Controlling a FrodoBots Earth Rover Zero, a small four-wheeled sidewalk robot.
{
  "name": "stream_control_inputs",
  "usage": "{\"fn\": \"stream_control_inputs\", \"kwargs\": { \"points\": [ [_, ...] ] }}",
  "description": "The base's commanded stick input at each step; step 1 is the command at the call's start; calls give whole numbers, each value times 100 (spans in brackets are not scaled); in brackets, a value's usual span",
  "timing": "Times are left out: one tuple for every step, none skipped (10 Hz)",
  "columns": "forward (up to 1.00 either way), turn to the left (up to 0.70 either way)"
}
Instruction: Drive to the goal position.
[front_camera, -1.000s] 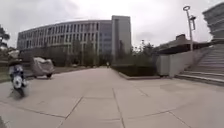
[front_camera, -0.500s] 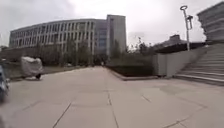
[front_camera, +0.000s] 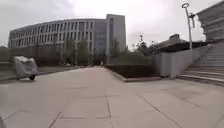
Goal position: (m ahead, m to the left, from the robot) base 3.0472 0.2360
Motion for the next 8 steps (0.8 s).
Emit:
{"fn": "stream_control_inputs", "kwargs": {
  "points": [
    [70,1],
    [70,1],
    [70,1],
    [70,1],
    [70,1],
    [70,0],
    [70,-5],
    [70,-13]
  ]
}}
